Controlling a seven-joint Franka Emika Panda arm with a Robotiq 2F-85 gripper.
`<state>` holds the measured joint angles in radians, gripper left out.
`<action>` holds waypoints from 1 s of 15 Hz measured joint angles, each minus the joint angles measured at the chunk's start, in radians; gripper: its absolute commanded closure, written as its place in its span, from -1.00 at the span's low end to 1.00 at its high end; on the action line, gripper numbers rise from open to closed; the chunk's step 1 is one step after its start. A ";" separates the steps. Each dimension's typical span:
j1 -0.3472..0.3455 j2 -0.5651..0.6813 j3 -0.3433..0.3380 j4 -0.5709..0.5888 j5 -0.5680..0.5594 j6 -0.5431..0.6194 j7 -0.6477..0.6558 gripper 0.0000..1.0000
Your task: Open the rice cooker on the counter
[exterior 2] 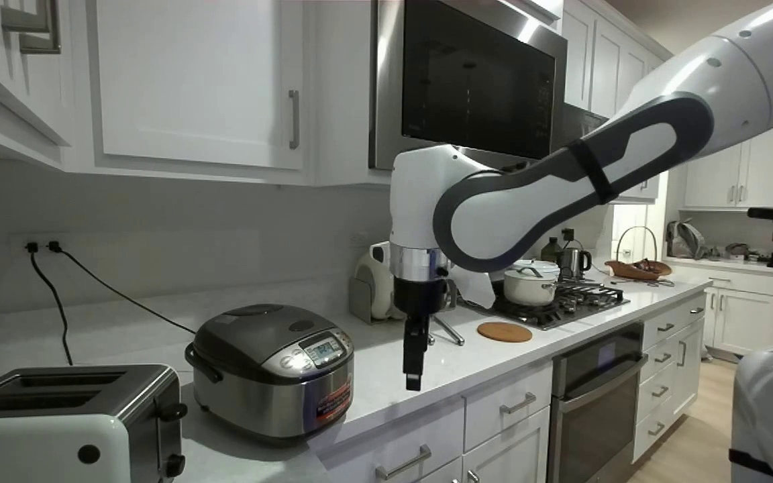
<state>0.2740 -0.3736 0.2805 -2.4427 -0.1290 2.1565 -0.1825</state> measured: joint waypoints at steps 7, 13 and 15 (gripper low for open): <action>-0.015 0.036 0.038 -0.002 -0.136 0.214 0.217 -1.00; -0.071 0.034 0.036 0.010 -0.159 0.302 0.300 -0.47; -0.086 0.032 0.036 0.026 -0.183 0.310 0.307 -0.17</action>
<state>0.1877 -0.3419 0.3166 -2.4169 -0.3120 2.4663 0.1245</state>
